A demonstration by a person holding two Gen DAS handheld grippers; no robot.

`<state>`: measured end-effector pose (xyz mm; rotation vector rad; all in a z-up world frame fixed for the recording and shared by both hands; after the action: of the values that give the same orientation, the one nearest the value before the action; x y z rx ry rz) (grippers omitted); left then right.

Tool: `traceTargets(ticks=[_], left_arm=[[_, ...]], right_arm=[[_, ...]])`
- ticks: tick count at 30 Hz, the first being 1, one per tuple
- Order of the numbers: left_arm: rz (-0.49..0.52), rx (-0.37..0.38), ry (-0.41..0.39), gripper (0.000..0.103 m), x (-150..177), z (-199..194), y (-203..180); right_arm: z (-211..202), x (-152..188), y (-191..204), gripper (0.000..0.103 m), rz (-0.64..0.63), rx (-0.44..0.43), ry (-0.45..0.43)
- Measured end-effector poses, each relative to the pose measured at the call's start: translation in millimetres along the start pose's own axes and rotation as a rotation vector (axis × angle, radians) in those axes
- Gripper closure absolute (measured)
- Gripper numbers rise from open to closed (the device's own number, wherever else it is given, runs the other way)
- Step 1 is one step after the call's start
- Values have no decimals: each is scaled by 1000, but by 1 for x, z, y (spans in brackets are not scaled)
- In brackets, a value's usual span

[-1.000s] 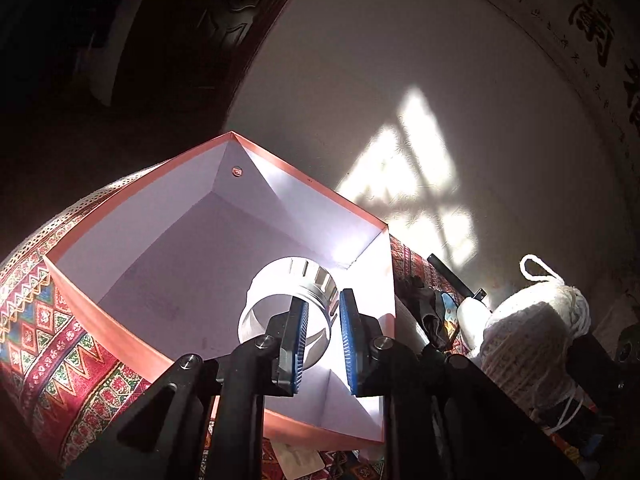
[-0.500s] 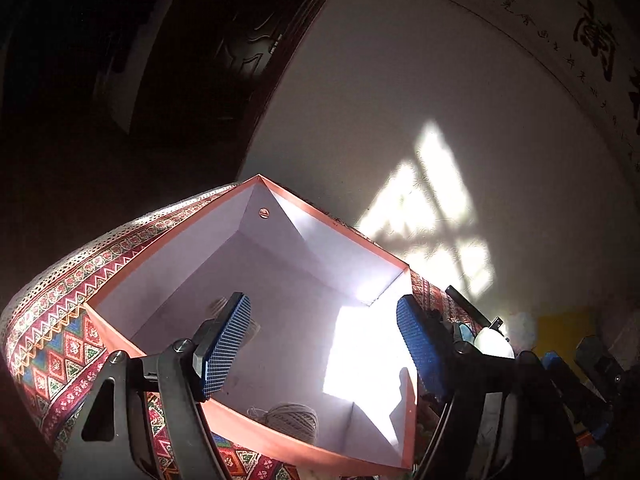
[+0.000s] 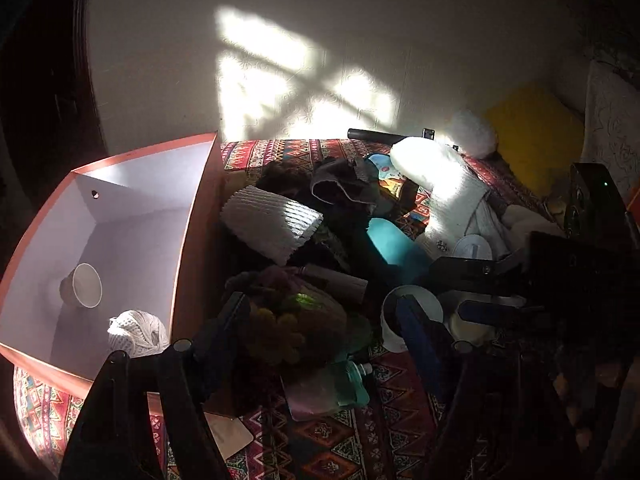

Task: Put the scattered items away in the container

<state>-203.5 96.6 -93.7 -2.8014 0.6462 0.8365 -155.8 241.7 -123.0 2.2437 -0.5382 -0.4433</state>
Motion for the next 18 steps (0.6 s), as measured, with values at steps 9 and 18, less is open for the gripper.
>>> traceTargets(ticks=[9, 18], left_arm=[[52, -197, 96, 28, 8, 60, 3], [220, -451, 110, 29, 7, 92, 8]], right_arm=[[45, -6, -37, 26, 132, -51, 102], [54, -9, -55, 61, 161, -48, 103]])
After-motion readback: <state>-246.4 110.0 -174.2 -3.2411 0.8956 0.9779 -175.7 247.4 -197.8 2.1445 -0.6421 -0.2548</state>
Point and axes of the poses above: each gripper's, at about its wrist camera, not at the fingertips, and z roughly the way its jaws point, y to its left, x to its underside, the point moved 7 cm from there along z, roughly the way its jaws point, and after that the axes turned 11 degrees about y, right-handed, at the moved point
